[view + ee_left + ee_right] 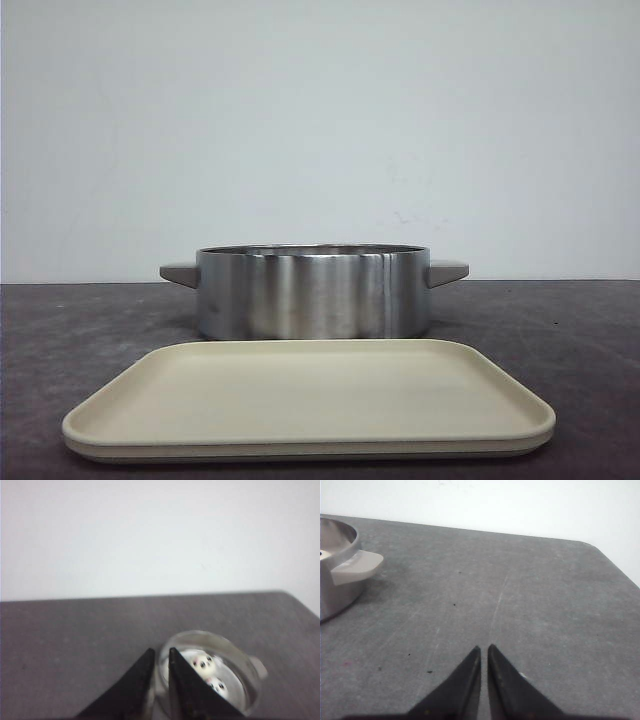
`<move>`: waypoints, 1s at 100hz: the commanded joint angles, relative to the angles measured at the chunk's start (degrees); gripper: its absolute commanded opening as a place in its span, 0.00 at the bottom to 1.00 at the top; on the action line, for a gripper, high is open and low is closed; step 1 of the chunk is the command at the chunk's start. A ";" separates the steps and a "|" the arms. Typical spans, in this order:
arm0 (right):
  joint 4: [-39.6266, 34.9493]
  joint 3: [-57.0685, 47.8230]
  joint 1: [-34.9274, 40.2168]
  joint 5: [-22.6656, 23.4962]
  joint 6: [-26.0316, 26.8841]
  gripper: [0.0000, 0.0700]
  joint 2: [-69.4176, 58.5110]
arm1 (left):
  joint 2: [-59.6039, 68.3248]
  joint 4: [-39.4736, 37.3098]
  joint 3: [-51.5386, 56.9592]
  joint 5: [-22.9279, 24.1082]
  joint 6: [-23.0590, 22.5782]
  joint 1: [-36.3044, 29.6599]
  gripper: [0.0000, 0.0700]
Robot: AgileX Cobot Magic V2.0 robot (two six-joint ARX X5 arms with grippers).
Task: Steam buns
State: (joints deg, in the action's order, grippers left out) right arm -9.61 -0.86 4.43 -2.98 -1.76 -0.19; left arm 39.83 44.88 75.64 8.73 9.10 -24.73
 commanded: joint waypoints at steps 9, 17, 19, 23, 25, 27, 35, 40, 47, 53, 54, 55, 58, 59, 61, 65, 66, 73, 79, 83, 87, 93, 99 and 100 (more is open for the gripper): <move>0.57 0.17 -0.07 0.00 -0.59 0.02 -0.02 | -9.55 -17.18 -20.87 -1.31 -1.60 3.87 0.00; 0.57 0.17 -0.07 -0.02 -0.59 0.02 -0.02 | -16.24 -26.58 -33.33 -1.38 -1.99 6.01 0.00; 0.57 0.17 -0.07 0.00 -0.59 0.02 -0.02 | -17.79 -28.33 -36.15 -1.66 -1.99 6.58 0.00; 0.57 0.17 -0.07 0.00 -0.59 0.02 -0.02 | -20.70 -30.99 -41.40 -2.80 -1.99 7.87 0.00; 0.57 0.17 -0.07 -0.02 -0.59 0.02 -0.02 | -22.08 -31.93 -43.78 -3.39 -1.99 8.57 0.00; 0.57 0.17 -0.07 0.00 -0.59 0.02 -0.02 | -23.34 -32.87 -46.10 -3.96 -1.97 9.27 0.00; 0.57 0.17 -0.07 0.00 -0.59 0.02 -0.02 | -27.45 -35.76 -54.12 -5.62 -1.97 11.87 0.00; 0.57 0.17 -0.07 -0.02 -0.59 0.02 -0.02 | -29.38 -37.55 -58.42 -6.43 -1.95 13.31 0.00; 0.57 0.17 -0.07 -0.02 -0.59 0.02 -0.02 | -31.61 -39.06 -63.30 -8.70 -1.90 15.28 0.00; 0.57 0.17 -0.07 -0.02 -0.59 0.02 -0.02 | -33.18 -39.91 -66.66 -10.21 -1.99 16.94 0.00; 0.57 0.17 -0.07 0.00 -0.59 0.02 -0.02 | -33.42 -40.06 -67.14 -10.36 -1.97 17.22 0.00; 0.57 0.17 -0.07 0.00 -0.59 0.02 -0.02 | -33.66 -40.19 -67.63 -10.45 -1.97 17.51 0.00; 0.57 0.17 -0.07 0.00 -0.59 0.02 -0.02 | -34.34 -40.24 -68.89 -10.51 -1.97 18.29 0.00; 0.57 0.17 -0.07 0.00 -0.59 0.02 -0.02 | -34.53 -40.22 -69.26 -10.49 -1.97 18.56 0.00; 0.57 0.17 -0.07 -0.02 -0.59 0.02 -0.02 | -34.93 -40.22 -69.99 -10.49 -1.97 19.08 0.00; 0.57 0.17 -0.07 -0.02 -0.59 0.02 -0.02 | -35.65 -40.28 -71.32 -10.49 -1.99 20.11 0.00; 0.57 0.17 -0.07 -0.02 -0.59 0.02 -0.02 | -35.82 -40.28 -71.60 -10.49 -2.01 20.35 0.00; 0.57 0.17 -0.07 -0.02 -0.61 0.02 -0.02 | -36.94 -40.19 -73.26 -10.49 -2.14 22.03 0.00; 0.57 0.17 -0.07 -0.02 -0.59 0.02 -0.02 | -37.97 -40.19 -74.47 -10.47 -2.29 23.26 0.00; 0.57 0.17 -0.07 -0.02 -0.59 0.02 -0.02 | -38.66 -39.15 -74.86 -10.45 -2.56 23.98 0.00; 0.57 0.17 -0.07 -0.02 -0.59 0.02 -0.02 | -39.36 -37.62 -74.86 -10.21 -3.48 24.70 0.00; 0.57 0.17 -0.07 -0.02 -0.59 0.02 -0.02 | -39.67 -36.24 -74.86 -9.97 -5.51 25.53 0.00; 0.57 0.17 -0.07 -0.02 -0.59 0.02 -0.02 | -39.67 -34.91 -74.86 -10.01 -8.66 26.10 0.00; 0.57 0.17 -0.07 0.00 -0.59 0.02 -0.02 | -39.67 -34.64 -74.86 -10.01 -9.09 26.18 0.00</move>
State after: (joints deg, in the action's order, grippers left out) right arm -9.58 -0.86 4.43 -2.98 -1.76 -0.19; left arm 0.23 9.45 1.85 -1.41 5.10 1.04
